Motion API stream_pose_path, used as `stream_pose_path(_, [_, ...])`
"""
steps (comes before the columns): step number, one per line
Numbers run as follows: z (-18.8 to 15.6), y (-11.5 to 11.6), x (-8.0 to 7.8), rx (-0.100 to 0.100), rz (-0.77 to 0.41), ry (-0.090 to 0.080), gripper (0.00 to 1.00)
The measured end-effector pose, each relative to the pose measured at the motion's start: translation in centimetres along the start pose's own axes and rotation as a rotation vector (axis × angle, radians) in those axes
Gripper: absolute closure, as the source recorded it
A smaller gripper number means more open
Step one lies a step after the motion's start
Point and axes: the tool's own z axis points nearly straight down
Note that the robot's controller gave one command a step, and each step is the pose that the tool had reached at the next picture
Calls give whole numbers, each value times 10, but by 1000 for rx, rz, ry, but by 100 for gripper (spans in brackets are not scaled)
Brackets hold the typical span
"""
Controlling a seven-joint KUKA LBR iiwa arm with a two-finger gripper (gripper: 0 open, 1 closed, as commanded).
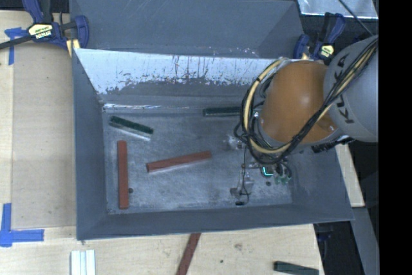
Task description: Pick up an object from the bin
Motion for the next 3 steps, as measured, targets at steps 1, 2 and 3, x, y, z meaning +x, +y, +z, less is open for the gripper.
stream_pose_path(1, [-4,0,-2,0,0,-8,0])
stream_pose_path(2, [35,47,-36,1,-99,-13,0])
stream_pose_path(3, [37,61,-44,-1,-82,-7,0])
